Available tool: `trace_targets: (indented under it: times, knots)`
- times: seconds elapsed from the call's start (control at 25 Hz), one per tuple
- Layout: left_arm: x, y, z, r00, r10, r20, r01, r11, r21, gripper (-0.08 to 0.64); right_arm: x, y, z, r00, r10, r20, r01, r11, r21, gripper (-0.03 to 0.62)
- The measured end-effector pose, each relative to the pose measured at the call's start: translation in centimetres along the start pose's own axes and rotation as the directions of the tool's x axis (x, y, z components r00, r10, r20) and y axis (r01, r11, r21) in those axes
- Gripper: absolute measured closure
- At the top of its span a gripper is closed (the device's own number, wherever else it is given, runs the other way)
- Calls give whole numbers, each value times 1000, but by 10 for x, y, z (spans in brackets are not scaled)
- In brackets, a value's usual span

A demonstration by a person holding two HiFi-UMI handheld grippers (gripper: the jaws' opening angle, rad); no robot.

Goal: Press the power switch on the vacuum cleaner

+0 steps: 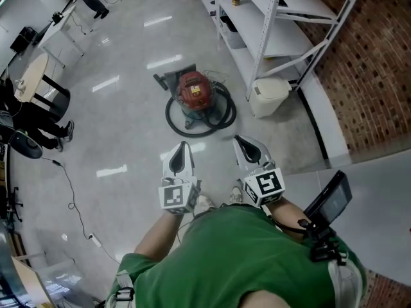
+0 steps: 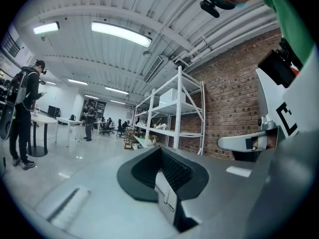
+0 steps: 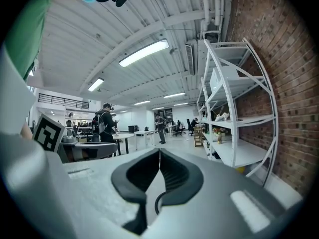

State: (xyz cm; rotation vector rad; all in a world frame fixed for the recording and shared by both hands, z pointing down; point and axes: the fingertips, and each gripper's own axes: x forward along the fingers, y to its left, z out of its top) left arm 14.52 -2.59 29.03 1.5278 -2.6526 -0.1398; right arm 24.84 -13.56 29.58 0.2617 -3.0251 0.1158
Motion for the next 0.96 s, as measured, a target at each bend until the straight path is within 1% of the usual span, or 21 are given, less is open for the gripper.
trace_targets:
  times: [0.16,0.32,0.56,0.72,0.96]
  knots:
    - [1,0,-3,1000,4,-6,-4,1000,-7,554,1,-3,-2,1000,-4,1,4,1000,-4,588]
    - [3,-1,-4,1000,1,-1,-1,1000,3,554,3,-6,-2,1000,-4,5,4,1000,-10,588]
    - [6,5,-2,1000,-4,-1,4,1000,-8,554,8,-2,0,1000,-10,3,10,1000,-16,588]
    - [3,10,-15,999,-1,-36,2,1000,5,554,11,-1,-2,1000,-14,1,14,1000,-18,588]
    - [8,14,-13,999,15,-39,-15,1000,5,554,19,-3,3,1000,-1,2,1,1000,-26,589]
